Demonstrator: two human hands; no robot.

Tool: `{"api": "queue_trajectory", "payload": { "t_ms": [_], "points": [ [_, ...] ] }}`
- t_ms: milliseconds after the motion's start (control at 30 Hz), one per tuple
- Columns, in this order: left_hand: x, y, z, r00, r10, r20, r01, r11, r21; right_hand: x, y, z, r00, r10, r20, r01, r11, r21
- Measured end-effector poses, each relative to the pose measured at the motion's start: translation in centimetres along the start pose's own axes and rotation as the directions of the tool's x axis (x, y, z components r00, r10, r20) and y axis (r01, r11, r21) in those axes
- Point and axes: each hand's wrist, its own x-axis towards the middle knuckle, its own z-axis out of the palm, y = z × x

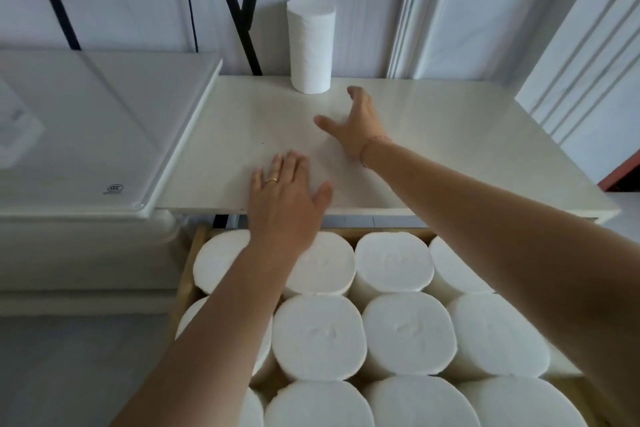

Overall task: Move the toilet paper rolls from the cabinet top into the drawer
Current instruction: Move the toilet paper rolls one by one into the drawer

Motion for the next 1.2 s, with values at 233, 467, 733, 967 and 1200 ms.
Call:
{"api": "queue_trajectory", "payload": {
  "t_ms": [233,467,733,967,1200],
  "points": [
    [-0.5,0.1,-0.1,1.000,0.015,-0.026,-0.014,0.999,0.047,6.7,-0.7,3.0,0.993,0.083,-0.079,-0.069,0.984,0.162],
    [-0.6,0.1,0.1,1.000,0.014,-0.022,-0.014,1.000,0.015,10.9,-1.6,5.3,0.980,0.099,-0.175,-0.056,0.970,0.236],
    [-0.9,0.3,-0.1,0.999,0.008,-0.040,-0.009,0.999,-0.030,13.1,-2.4,6.2,0.936,0.135,-0.325,-0.032,0.952,0.305],
    [-0.9,0.3,0.0,0.999,0.004,-0.051,-0.006,0.999,-0.035,12.7,-2.8,5.7,0.947,0.124,-0.297,-0.019,0.942,0.334],
    [-0.9,0.3,0.2,0.999,-0.002,-0.046,0.001,1.000,-0.021,8.9,-1.5,3.6,0.969,0.023,-0.246,0.064,0.938,0.340]
  ]
}}
